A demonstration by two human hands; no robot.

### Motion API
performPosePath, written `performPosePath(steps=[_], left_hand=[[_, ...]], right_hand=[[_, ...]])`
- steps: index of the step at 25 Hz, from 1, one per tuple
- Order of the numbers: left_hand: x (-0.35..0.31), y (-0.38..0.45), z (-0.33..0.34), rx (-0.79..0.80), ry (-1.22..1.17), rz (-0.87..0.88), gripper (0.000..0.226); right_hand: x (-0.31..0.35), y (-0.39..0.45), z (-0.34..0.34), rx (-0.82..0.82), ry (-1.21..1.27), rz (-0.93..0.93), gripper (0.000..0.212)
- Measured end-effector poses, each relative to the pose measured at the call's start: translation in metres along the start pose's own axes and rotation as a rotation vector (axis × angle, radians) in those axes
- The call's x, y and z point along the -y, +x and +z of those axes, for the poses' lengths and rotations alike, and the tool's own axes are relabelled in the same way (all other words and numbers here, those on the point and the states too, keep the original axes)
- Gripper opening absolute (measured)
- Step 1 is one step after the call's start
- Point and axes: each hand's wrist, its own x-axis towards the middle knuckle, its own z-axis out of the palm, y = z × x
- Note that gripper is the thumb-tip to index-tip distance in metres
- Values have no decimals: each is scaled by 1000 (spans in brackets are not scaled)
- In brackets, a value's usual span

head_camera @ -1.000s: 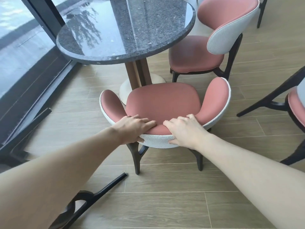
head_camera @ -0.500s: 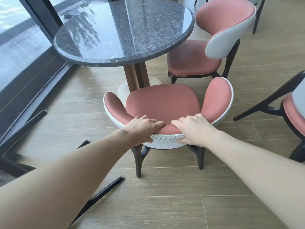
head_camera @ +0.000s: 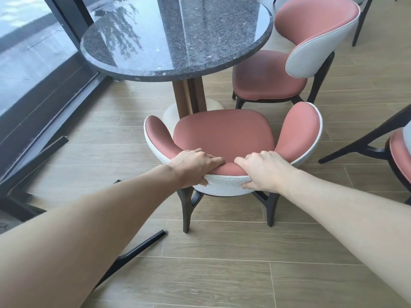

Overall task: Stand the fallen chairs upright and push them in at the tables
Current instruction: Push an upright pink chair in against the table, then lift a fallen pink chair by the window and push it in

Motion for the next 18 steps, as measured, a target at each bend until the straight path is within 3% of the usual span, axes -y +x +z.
performPosePath(steps=[5,10,12,15,18], left_hand=[[-2,0,0,-20,-14,-25,70],[-22,-20,-1,19,-72,-141,78],[-30,-39,-4,-21,-333,-177,76],[-30,-76,-19,-255,-893,-294,46],[-28,-128,-40,-489,-1189,-514,29]], right_hand=[[-1,0,4,-54,5,26,55],[11,-2,8,-27,81,174,59],[23,-3,5,-13,115,297,60],[59,-10,-15,102,209,446,70],[105,-26,-59,42,606,424,70]])
